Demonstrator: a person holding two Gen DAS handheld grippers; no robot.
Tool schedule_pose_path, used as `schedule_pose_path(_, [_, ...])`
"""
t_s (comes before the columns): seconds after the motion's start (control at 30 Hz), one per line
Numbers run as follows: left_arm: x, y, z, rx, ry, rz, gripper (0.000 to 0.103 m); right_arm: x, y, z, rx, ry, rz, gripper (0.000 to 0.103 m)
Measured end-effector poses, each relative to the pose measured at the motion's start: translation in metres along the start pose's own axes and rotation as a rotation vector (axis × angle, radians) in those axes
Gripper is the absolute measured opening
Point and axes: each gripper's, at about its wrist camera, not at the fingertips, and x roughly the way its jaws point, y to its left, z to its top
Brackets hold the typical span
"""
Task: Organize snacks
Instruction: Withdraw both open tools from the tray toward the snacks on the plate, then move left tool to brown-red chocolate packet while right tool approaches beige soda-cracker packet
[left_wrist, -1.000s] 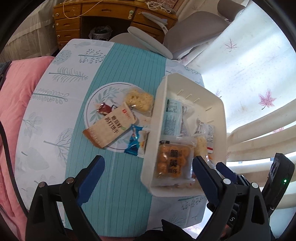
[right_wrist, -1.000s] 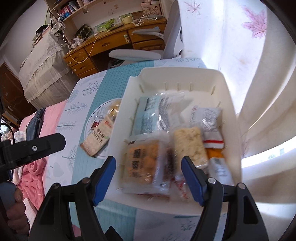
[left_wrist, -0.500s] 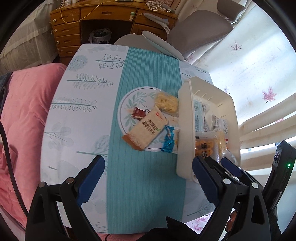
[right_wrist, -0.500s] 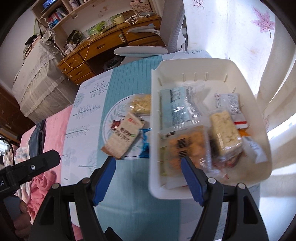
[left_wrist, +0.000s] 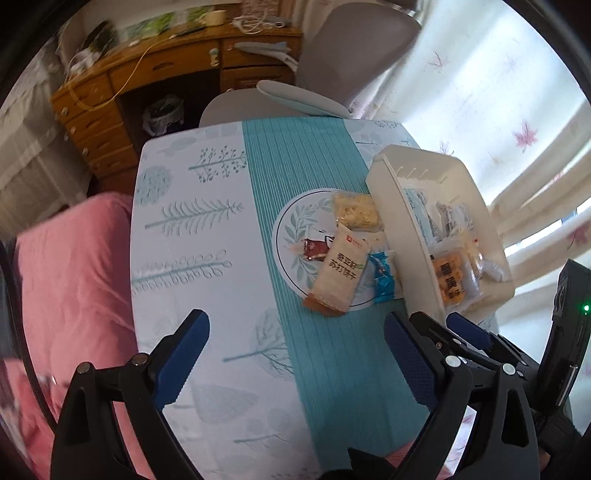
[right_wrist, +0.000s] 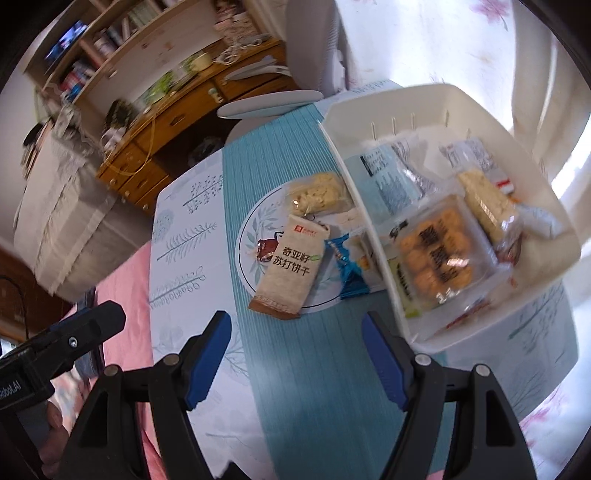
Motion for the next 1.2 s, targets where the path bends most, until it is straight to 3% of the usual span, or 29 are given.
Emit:
schedule_pose_path(0.17, [0.019, 0.005, 0.016, 0.147, -0.002, 0.078, 0.095, 0.022, 0.011, -0.004, 0.078, 0.010, 0.014, 0.074])
schedule_pose_path(0.4, [0.055, 0.006, 0.042, 0.355, -0.022, 0.108, 0.095, 0.049, 0.023, -0.002, 0.078, 0.027, -0.009, 0.074])
schedule_pose_path(0.57, [0.089, 0.002, 0.057, 0.510, -0.030, 0.009, 0.095, 0.069, 0.023, 0.002, 0.080, 0.023, -0.009, 0.074])
schedule_pose_path(0.83, [0.141, -0.009, 0.065, 0.640, 0.057, -0.191, 0.095, 0.106, 0.021, 0.005, 0.041, 0.055, -0.037, 0.074])
schedule_pose_path(1.0, [0.166, -0.018, 0.062, 0.688, 0.097, -0.227, 0.090, 0.126, 0.027, 0.005, -0.042, 0.092, -0.049, 0.074])
schedule_pose_path(1.2, [0.179, -0.019, 0.065, 0.664, 0.103, -0.267, 0.090, 0.135, 0.033, 0.007, -0.133, 0.077, -0.095, 0.074])
